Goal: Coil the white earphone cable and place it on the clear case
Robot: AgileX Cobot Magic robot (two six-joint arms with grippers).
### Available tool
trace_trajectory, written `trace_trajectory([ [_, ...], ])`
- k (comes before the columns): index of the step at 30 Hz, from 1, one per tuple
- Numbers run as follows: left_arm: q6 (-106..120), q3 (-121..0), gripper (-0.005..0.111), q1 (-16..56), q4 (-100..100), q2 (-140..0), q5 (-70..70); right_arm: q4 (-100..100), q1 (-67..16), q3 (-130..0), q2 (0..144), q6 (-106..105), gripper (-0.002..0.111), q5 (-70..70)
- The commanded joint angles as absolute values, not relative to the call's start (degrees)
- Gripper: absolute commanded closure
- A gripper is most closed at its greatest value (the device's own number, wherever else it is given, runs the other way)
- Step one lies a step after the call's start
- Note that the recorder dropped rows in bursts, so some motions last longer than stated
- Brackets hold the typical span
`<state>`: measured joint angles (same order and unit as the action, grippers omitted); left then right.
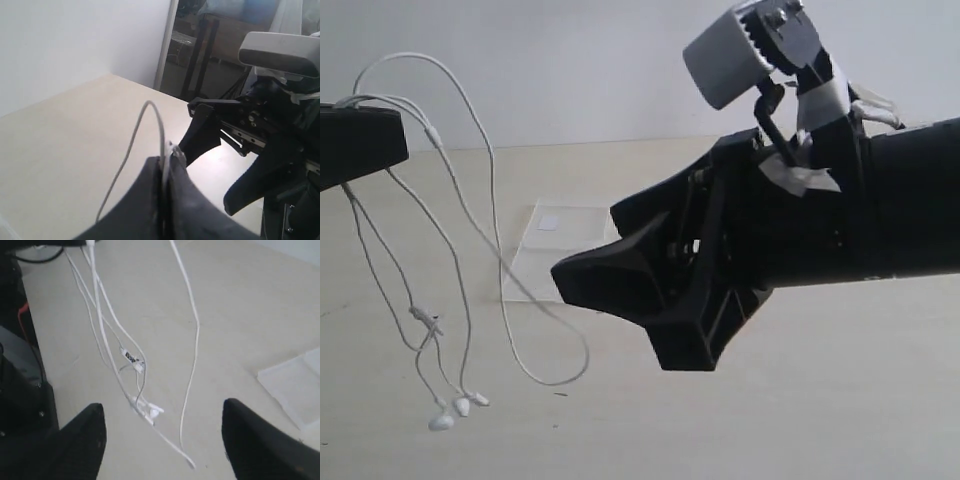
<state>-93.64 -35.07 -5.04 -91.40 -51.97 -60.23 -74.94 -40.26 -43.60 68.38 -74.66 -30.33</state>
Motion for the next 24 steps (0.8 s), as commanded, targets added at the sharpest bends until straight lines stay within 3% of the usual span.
trace_trajectory([
  [1,-95.0,-35.4,0.107,-5.2,-90.9,-51.6,-59.9,-84.5,-40.3,-43.3,70.3,-85.7,0.043,-30.2],
  [8,-95.0,-35.4,0.107,-5.2,-91.0,-51.6,-60.2,-98.9,-40.3,-43.3,73.2,-103.1,0.030,-36.5],
  [24,-96.3,-35.4,0.107,-5.2,-90.7,-51.6,-59.7,-99.9,-40.3,-43.8,82.5,-110.6,0.028,-42.1],
])
